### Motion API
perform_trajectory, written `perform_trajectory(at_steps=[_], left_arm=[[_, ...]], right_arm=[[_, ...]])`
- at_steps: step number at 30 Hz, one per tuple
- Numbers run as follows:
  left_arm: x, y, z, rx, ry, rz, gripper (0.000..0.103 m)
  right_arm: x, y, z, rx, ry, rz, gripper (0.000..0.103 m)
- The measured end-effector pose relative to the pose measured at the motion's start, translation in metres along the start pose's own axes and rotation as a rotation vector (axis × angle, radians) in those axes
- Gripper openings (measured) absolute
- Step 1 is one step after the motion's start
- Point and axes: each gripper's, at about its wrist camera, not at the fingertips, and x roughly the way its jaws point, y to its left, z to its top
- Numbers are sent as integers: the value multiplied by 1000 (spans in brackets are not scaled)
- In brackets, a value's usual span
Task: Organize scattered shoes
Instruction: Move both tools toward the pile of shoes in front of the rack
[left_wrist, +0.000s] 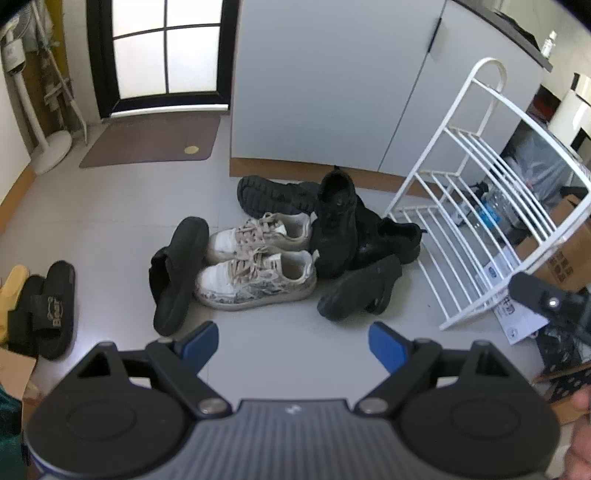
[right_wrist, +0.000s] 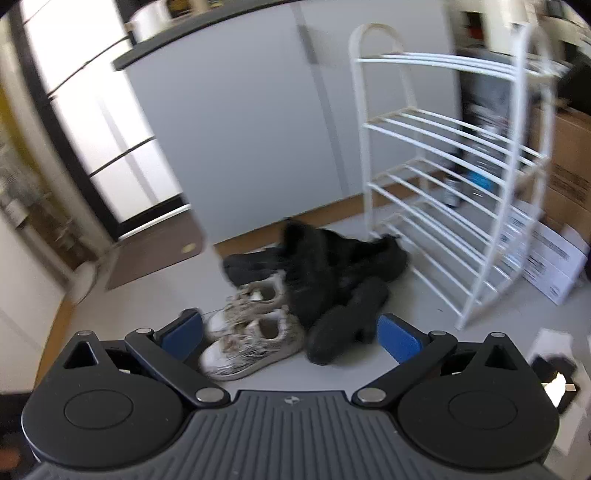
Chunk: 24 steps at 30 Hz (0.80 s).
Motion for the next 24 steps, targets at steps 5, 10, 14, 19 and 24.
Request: perform_trajectory(at_steps=[5, 10, 14, 19, 24], left_arm=[[19, 0, 11, 10, -15, -11, 90], [33, 0, 14, -6, -56, -13, 90], [49, 2, 18, -20, -47, -28, 90], [72, 9, 22, -42, -17, -2, 85], [88, 18, 28, -80, 23, -12, 85]], right_arm=[[14, 1, 4, -47, 12, -32, 103], [34, 4, 10, -73, 44, -38, 103], [49, 7, 9, -46, 79, -49, 103], [67, 12, 9, -12, 122, -63, 103], [86, 17, 8, 23, 166, -77, 103]])
